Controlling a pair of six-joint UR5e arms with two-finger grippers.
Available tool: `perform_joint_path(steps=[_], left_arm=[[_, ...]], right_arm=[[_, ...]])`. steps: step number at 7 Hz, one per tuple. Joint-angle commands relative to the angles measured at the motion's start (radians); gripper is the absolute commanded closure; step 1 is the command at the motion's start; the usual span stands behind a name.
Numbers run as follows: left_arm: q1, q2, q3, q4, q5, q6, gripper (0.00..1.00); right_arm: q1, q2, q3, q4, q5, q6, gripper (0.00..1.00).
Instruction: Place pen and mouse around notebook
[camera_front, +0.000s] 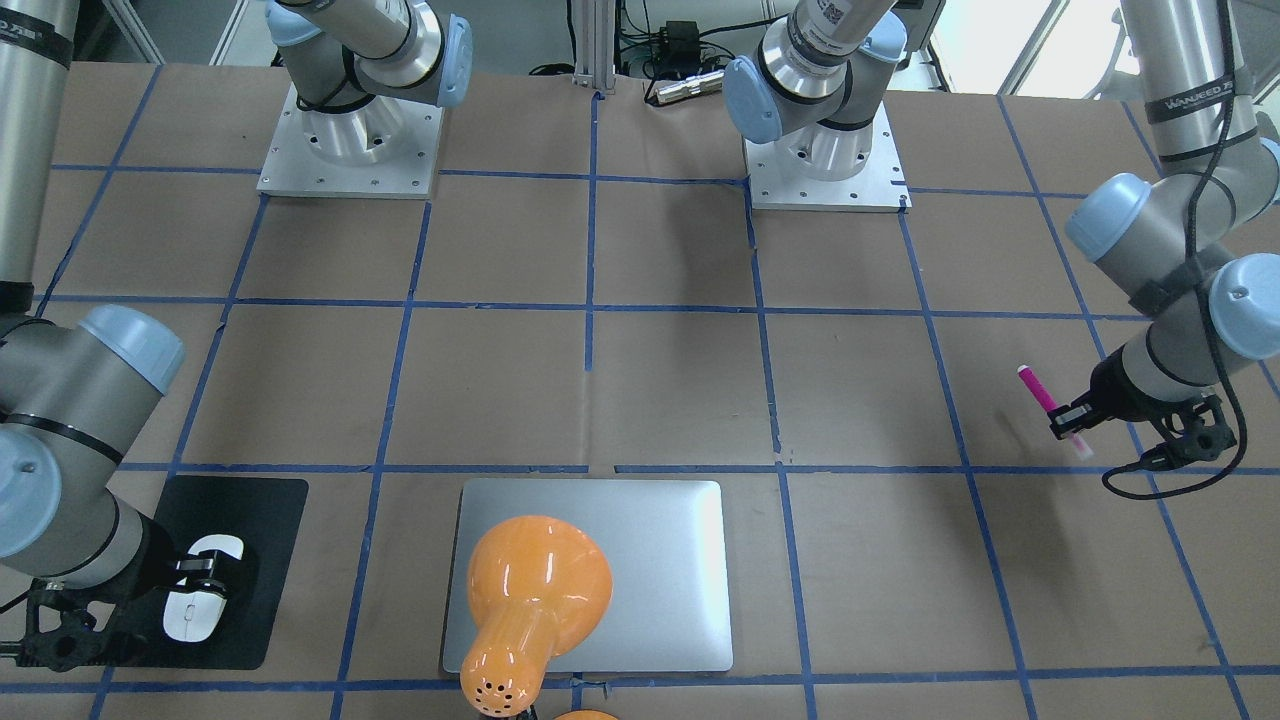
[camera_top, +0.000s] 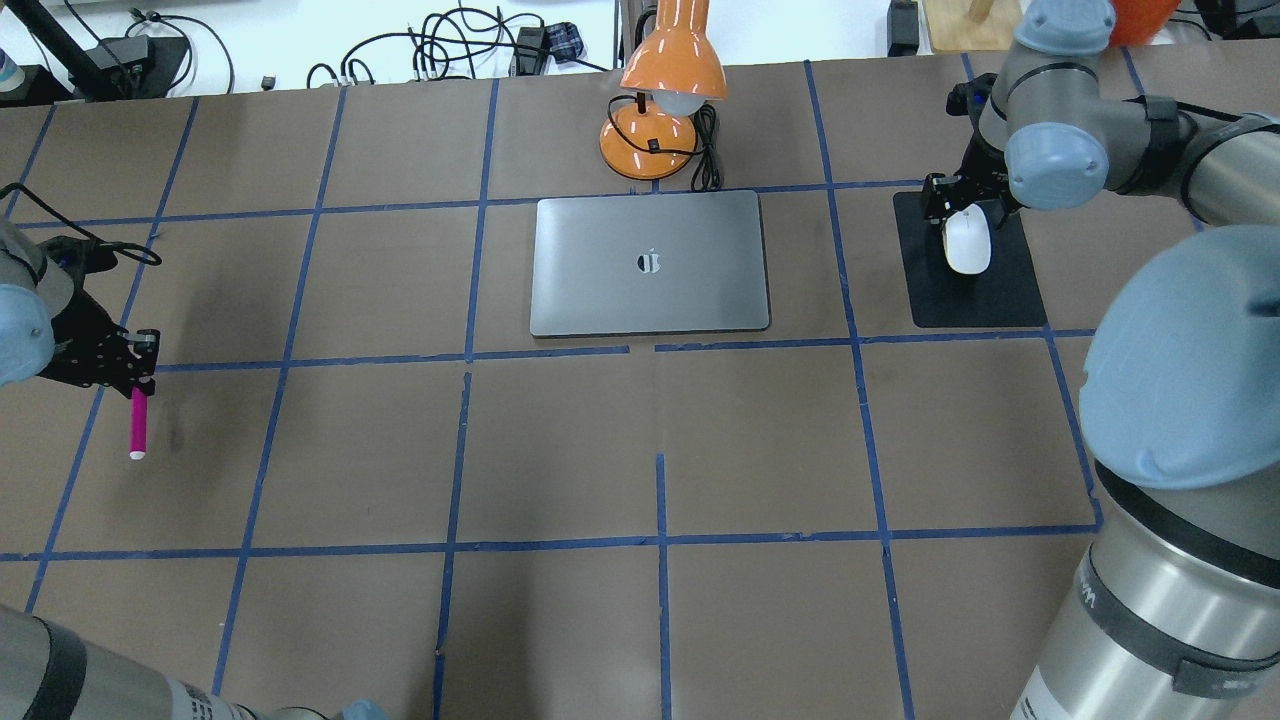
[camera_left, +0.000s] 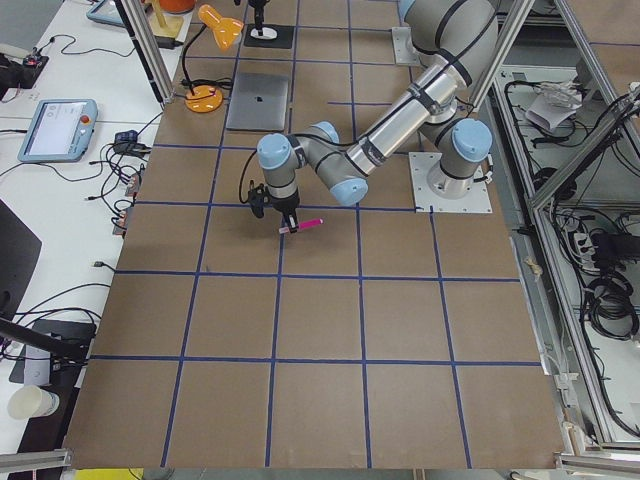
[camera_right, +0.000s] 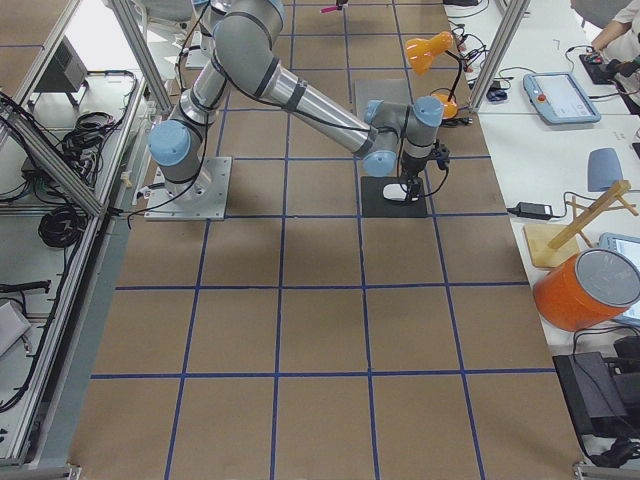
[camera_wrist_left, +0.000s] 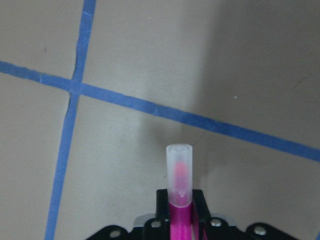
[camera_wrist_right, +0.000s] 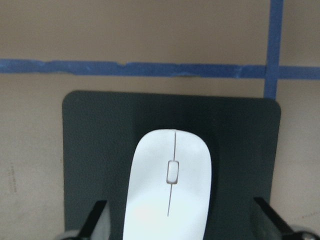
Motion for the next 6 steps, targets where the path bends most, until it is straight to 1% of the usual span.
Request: perform_joint_path(steps=[1,2,3,4,5,6], left_arm=[[-0.102,0.061,0.001,-0.091,-0.067,-0.268,1.0],[-0.152,0.076,0.001,-0.111,-0.087,-0.394,1.0],[-0.23,0.087,0.001,-0.116,-0.109,-0.568,1.0],[-0.314,0.088,0.001,-0.116,-0.112,-0.708,1.0],[-0.384,0.076,0.001,-0.114,-0.115,-0.83,1.0],[-0.433,0.067,0.001,-0.105,-0.158,-0.96,1.0]], right_arm=[[0.025,-0.153,-0.004,0.106,0.011,0.019,0.0],[0.088,-0.239,-0.004,0.257,0.011,0.035,0.0],[0.156,-0.375,0.014,0.385,0.003,0.167,0.0],[0.182,-0.489,0.022,0.509,0.017,0.18,0.0],[0.186,-0.561,0.022,0.579,0.044,0.184,0.0],[0.186,-0.606,0.01,0.655,0.06,0.182,0.0]])
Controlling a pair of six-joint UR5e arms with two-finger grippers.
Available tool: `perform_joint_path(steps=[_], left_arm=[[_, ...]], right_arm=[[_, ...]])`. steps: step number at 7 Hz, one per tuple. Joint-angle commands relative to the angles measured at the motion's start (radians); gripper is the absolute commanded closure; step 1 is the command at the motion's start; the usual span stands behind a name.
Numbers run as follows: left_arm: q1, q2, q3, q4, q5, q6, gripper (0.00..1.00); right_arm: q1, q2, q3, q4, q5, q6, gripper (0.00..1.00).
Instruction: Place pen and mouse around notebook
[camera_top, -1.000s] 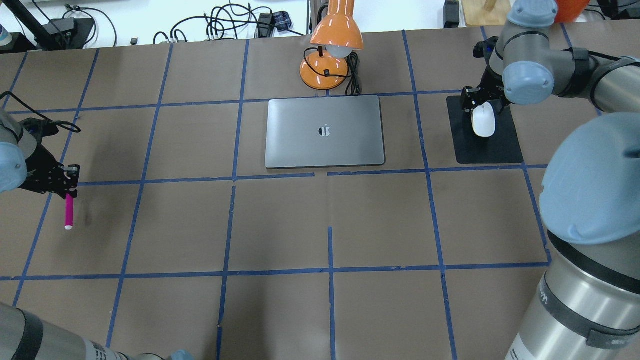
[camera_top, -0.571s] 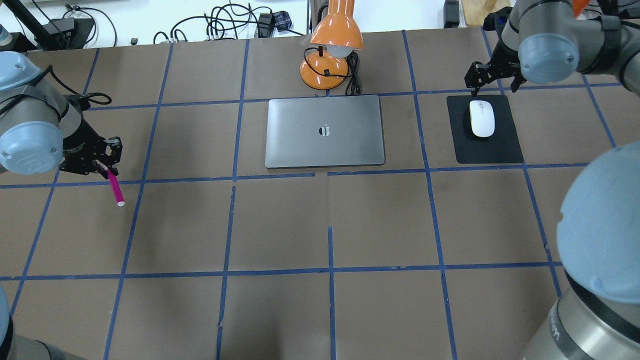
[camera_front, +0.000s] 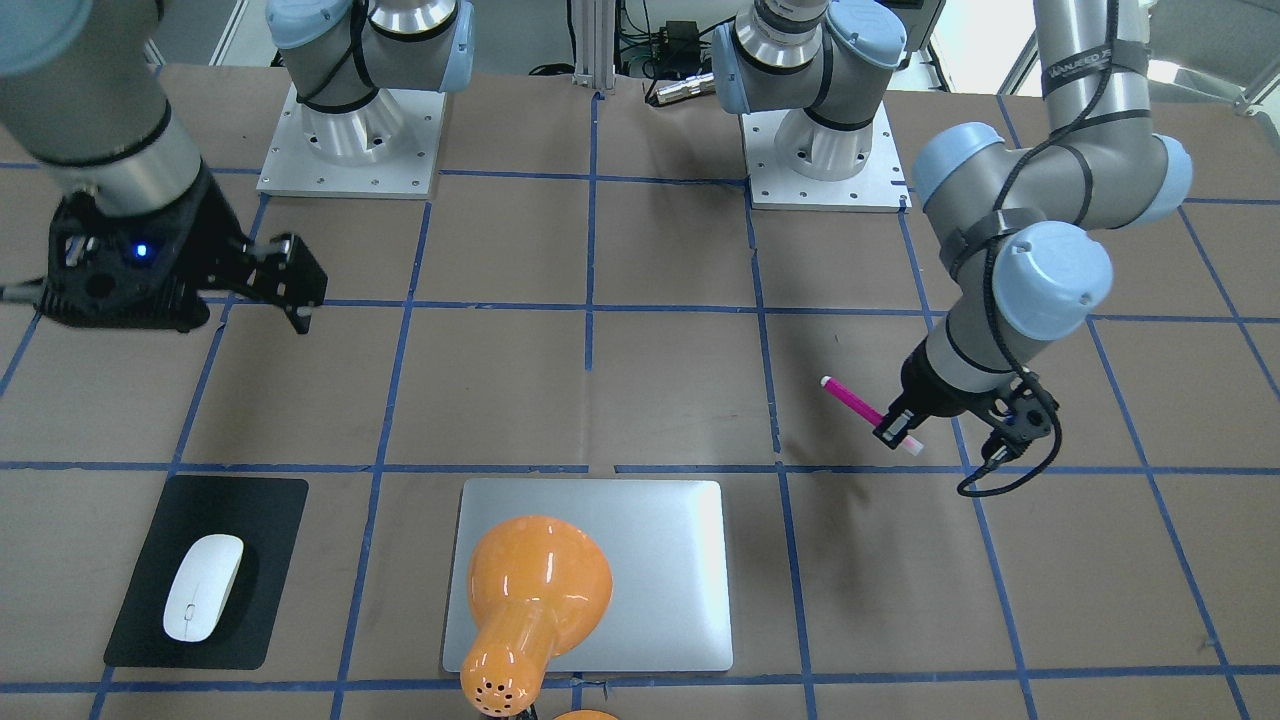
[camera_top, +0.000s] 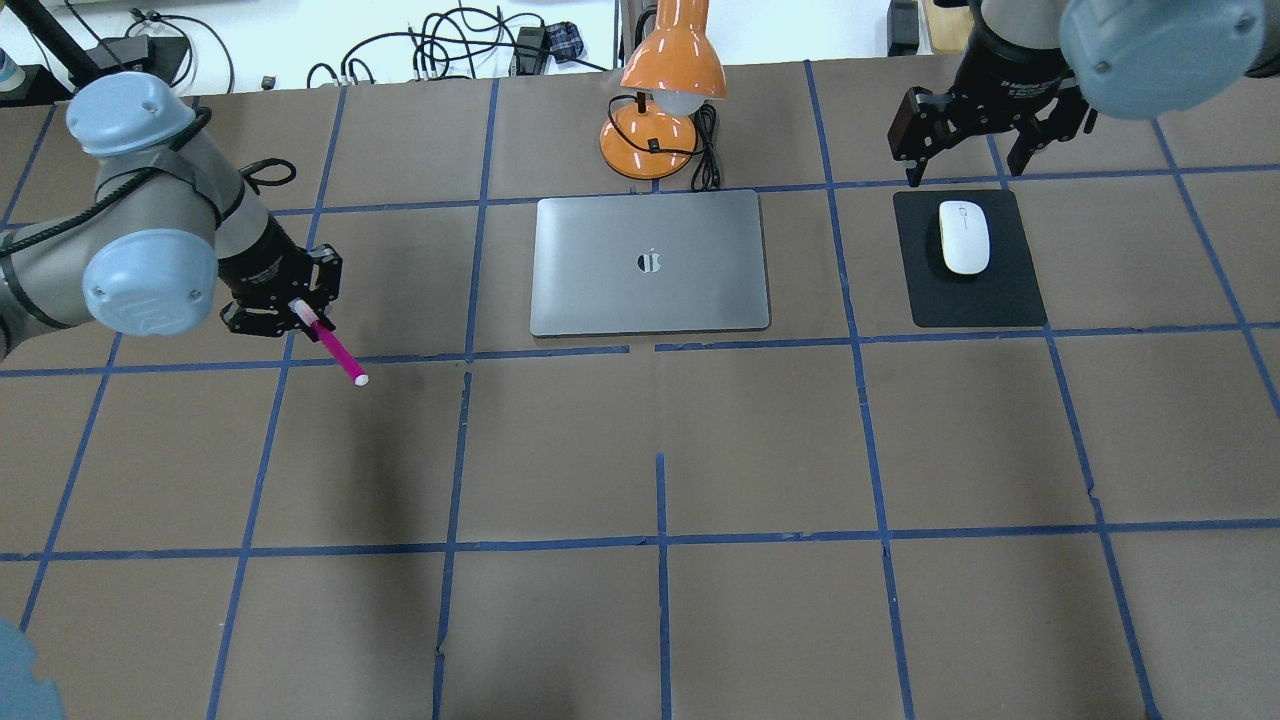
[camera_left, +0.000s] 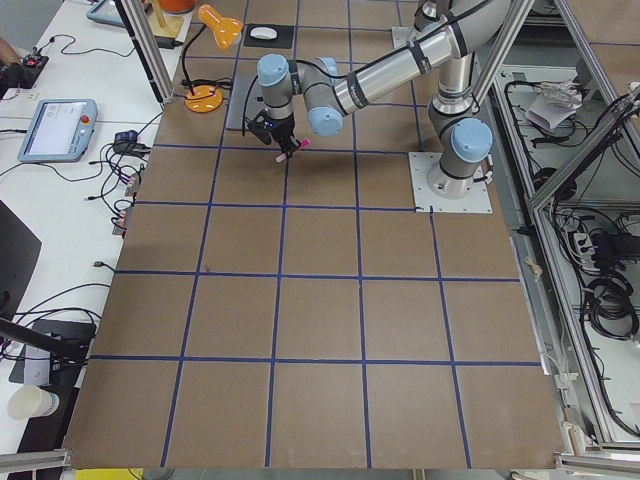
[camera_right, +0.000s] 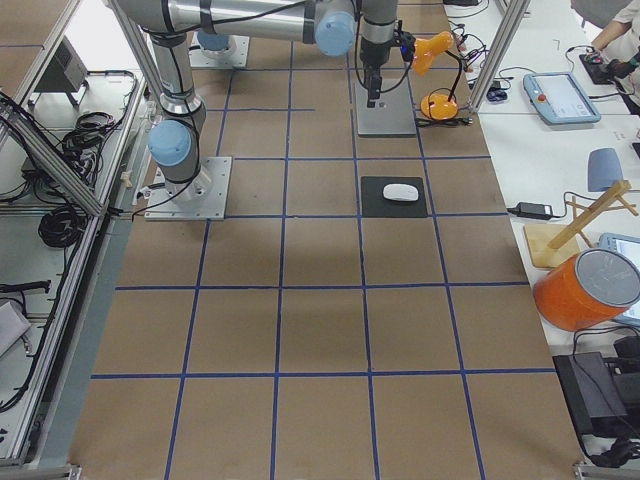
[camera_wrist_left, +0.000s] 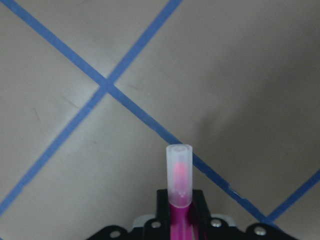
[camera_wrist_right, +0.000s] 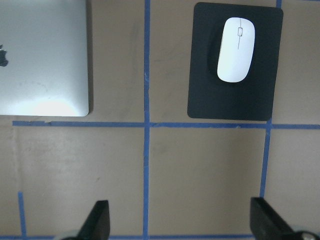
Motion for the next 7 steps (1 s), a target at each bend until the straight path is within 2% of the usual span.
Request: perform_joint_path(steps=[1,3,4,5,7], left_arm=[[-0.124,-0.022,0.003,0.013,-0.053,-0.249,1.0],[-0.23,-0.032,0.037,0.013,-0.071,-0.457,1.0],[-0.276,-0.039,0.043,0.016,-0.112,-0.575,1.0],[-0.308,-0.053,0.044,0.051,-0.114,-0.675,1.0],[-0.388,-0.094,0.049,0.067,-0.114,-0.843,1.0]], right_arm=[[0.019,-0.073,-0.032,0.068,0.034,0.015,0.0],[0.029,-0.076,-0.033,0.099,0.035,0.01,0.0],[0.038,-0.068,-0.047,0.105,0.031,0.003,0.0],[0.042,-0.038,-0.055,0.113,-0.027,0.003,0.0],[0.058,-0.027,-0.057,0.102,-0.003,0.003,0.0]])
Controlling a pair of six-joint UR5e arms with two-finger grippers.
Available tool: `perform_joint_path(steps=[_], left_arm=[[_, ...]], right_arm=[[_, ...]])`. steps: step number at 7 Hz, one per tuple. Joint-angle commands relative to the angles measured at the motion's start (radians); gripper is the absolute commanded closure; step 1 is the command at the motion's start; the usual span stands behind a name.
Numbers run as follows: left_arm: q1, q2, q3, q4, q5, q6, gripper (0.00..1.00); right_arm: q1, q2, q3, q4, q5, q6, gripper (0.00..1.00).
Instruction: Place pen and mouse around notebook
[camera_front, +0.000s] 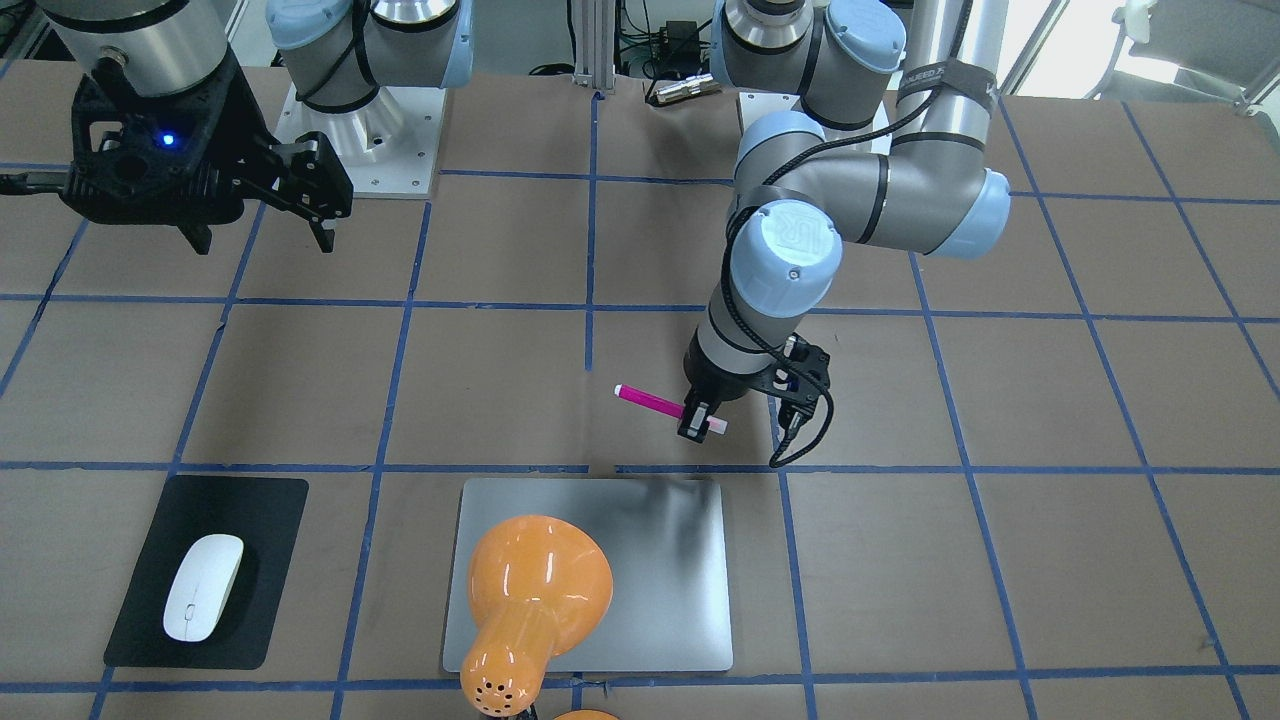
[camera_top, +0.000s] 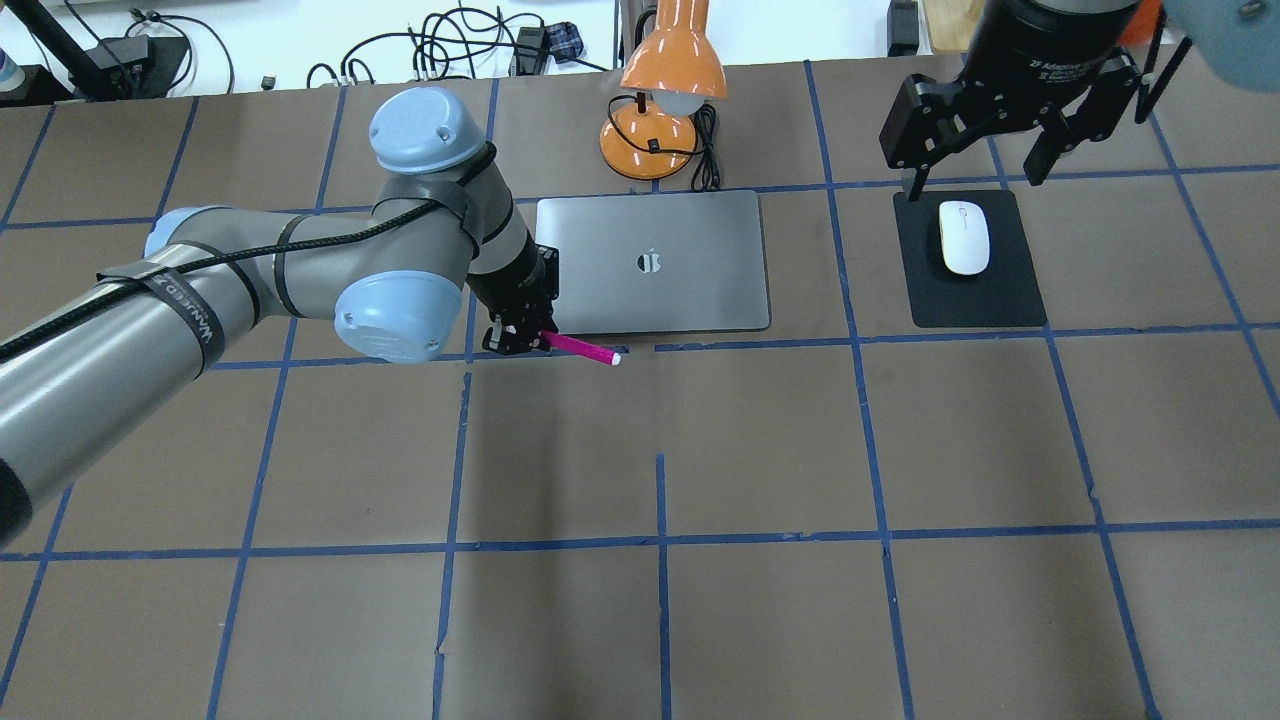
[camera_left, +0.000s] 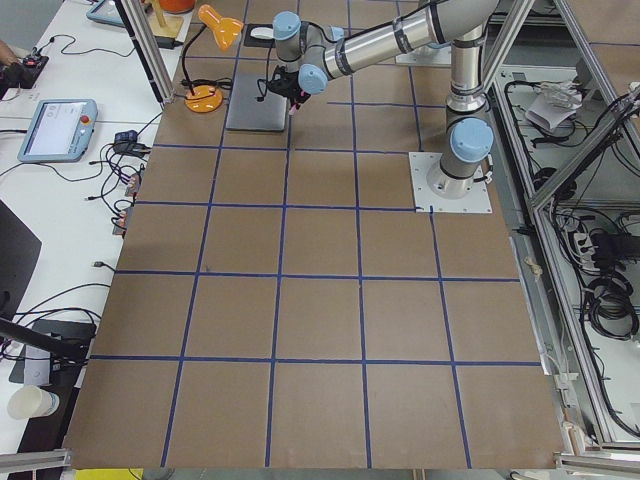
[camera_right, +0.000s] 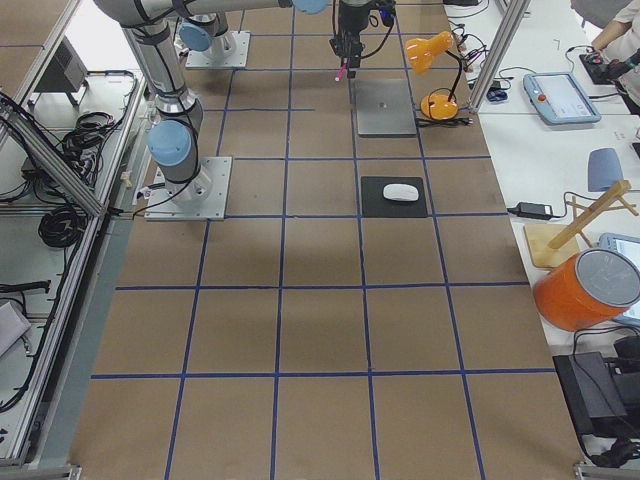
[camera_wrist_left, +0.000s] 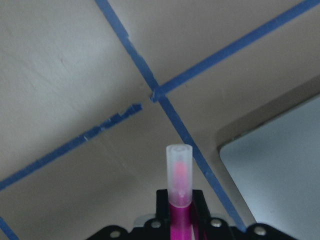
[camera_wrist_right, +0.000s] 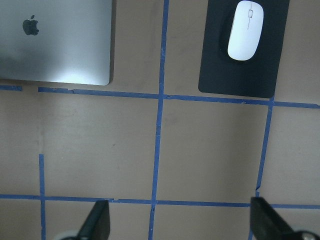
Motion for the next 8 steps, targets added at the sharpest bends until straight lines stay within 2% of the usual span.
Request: perform_joint_path(steps=[1,4,8], left_arm=[[-0.081,-0.043,0.007,0.038,0.0,-0.167,1.0],[-0.135,-0.095,0.011,0.101,-0.002,-0.25,1.0],[-0.148,-0.124,-0.001,0.109,-0.004,-0.299,1.0]], right_arm=[[0.006,0.009,0.007,-0.005,0.029,-0.001,0.0],[-0.005,0.011,0.006,-0.029,0.024,-0.016,0.0],[-0.002,0.011,0.024,-0.043,0.03,0.0,0.0]])
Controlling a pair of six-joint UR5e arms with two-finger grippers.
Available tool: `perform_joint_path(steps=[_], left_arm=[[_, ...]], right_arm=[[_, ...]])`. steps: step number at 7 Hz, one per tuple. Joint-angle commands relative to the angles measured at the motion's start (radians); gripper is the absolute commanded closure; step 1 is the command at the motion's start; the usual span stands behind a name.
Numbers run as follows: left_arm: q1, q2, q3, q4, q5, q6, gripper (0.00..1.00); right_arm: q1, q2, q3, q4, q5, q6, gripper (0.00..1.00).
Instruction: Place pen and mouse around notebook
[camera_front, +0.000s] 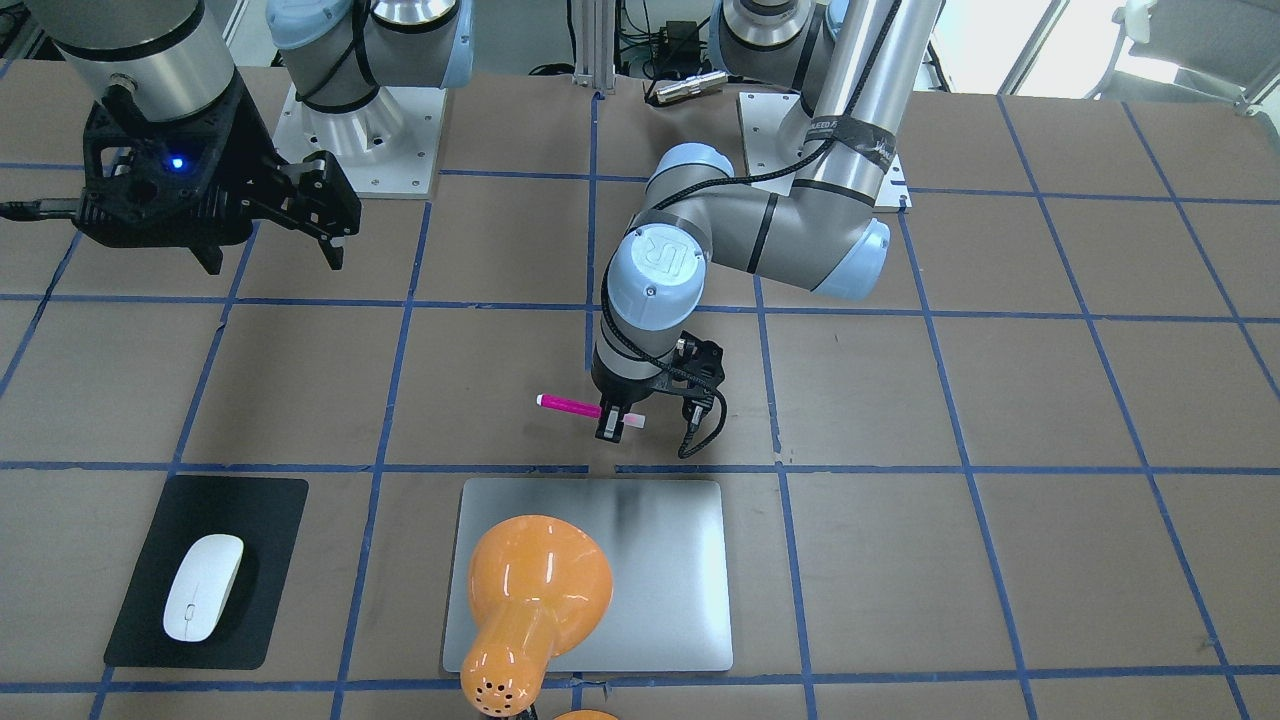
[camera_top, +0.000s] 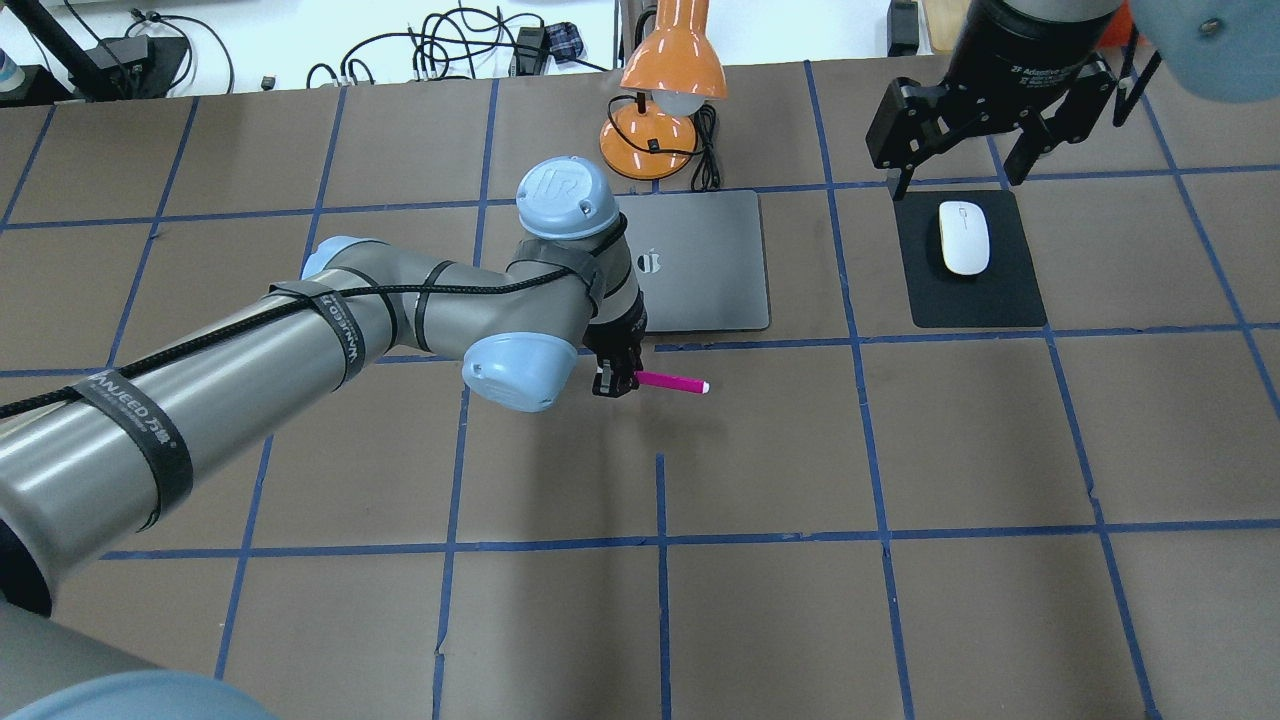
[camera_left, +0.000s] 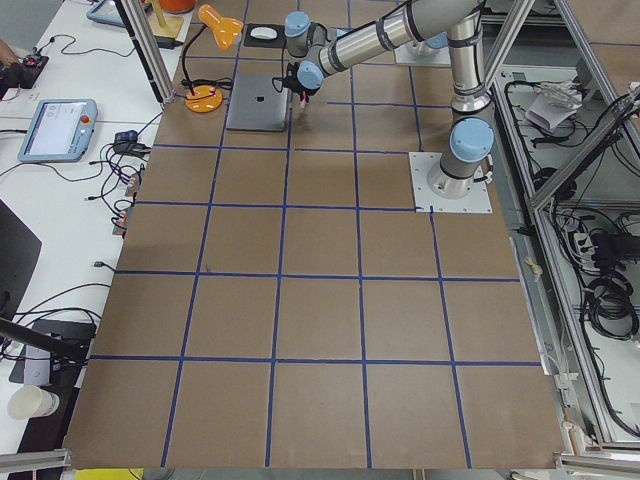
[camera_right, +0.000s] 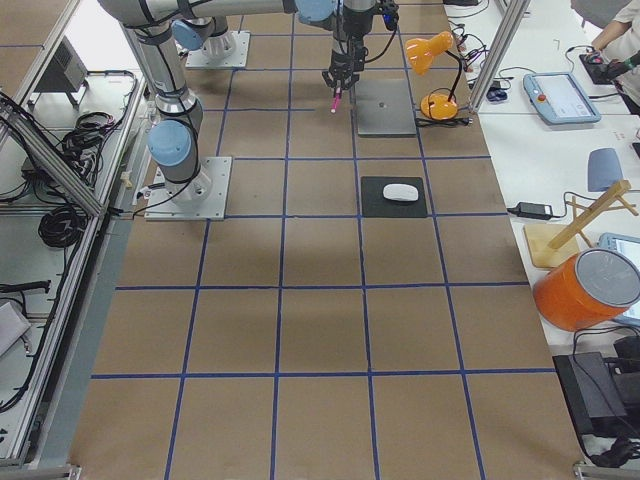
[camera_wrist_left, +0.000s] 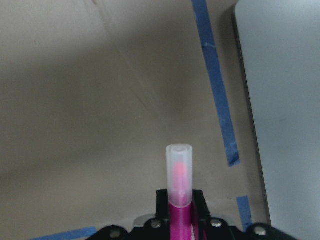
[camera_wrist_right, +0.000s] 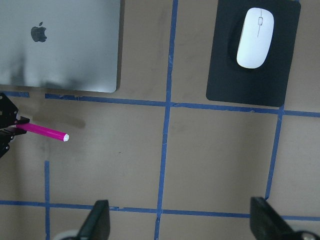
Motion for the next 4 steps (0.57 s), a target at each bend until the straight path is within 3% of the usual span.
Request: perform_joint_path(steps=[1,2,4], left_arm=[[-0.003,-0.015,-0.008,0.0,0.0,-0.02,1.0],[-0.003,-0.019,-0.008,0.002,-0.002,-0.02,0.93],[-0.007,-0.022,-0.005,0.003,-0.043,-0.033,0.9]], right_arm=[[0.003,0.008,0.017,-0.01,0.001,0.011,0.0],[0.003,0.01,0.017,-0.033,0.001,0.009,0.0],[0.003,0.01,0.017,-0.035,0.0,0.011,0.0]])
